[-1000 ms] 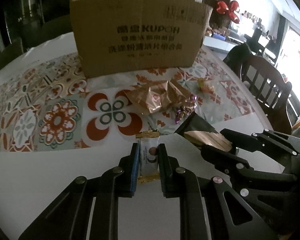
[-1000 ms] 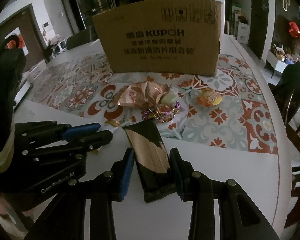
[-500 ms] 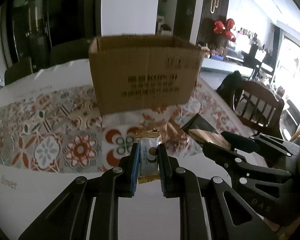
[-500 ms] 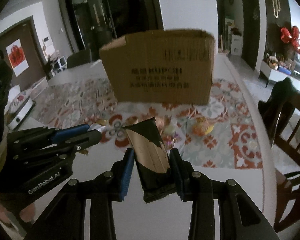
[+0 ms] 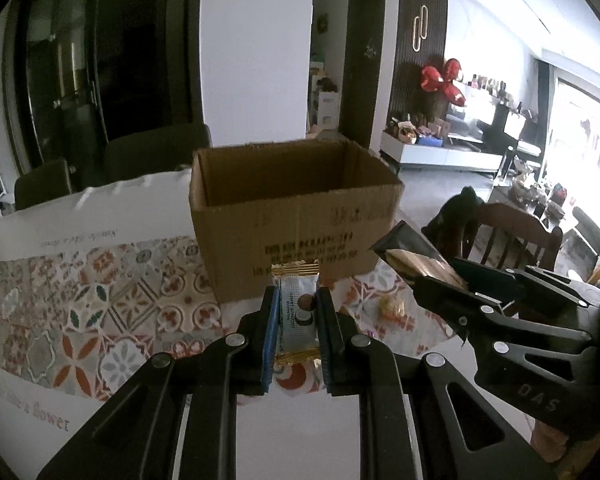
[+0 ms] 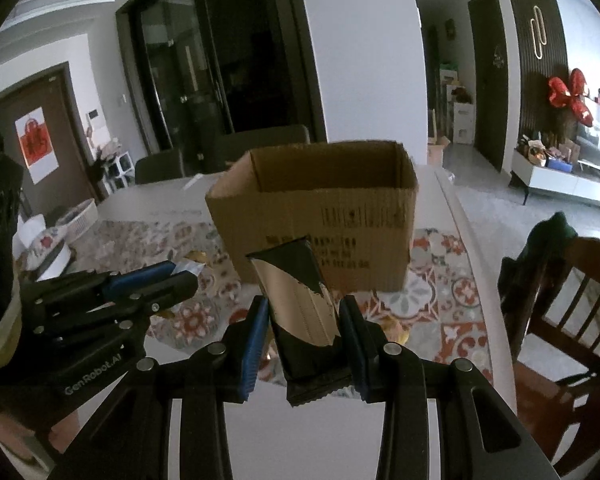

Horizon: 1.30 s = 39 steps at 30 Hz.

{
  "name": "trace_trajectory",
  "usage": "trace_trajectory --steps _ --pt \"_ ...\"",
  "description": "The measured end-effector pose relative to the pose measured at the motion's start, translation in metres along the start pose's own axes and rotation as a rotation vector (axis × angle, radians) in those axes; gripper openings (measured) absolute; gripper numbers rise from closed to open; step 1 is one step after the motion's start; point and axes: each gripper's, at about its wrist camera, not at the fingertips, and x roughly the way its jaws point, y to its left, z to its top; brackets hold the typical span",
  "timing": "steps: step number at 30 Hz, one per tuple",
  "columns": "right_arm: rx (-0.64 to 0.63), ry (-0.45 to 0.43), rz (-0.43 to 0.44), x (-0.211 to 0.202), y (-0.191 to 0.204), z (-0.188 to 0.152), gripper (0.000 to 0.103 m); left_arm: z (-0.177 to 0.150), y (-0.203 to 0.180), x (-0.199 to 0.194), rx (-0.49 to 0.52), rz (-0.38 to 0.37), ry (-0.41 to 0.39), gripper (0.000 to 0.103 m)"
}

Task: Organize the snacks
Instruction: 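Lift both snacks and carry them over the cardboard box, then open both tools to drop the bar and white snack into the box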

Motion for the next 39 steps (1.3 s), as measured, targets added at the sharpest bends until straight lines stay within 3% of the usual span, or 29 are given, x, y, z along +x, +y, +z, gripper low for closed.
trace_trajectory --steps 15,25,39 --pt "-0.009 -0.010 0.019 0.015 -0.016 0.070 0.038 0.068 0.003 0.012 0.022 0.027 0.006 0.019" --pt "-0.033 0.052 0.051 0.051 -0.028 0.123 0.038 0.116 0.014 0.045 0.020 0.034 0.036 0.019" --pt "-0.007 0.153 0.019 0.115 -0.046 0.154 0.038 0.146 0.026 0.113 0.000 0.063 0.175 0.019"
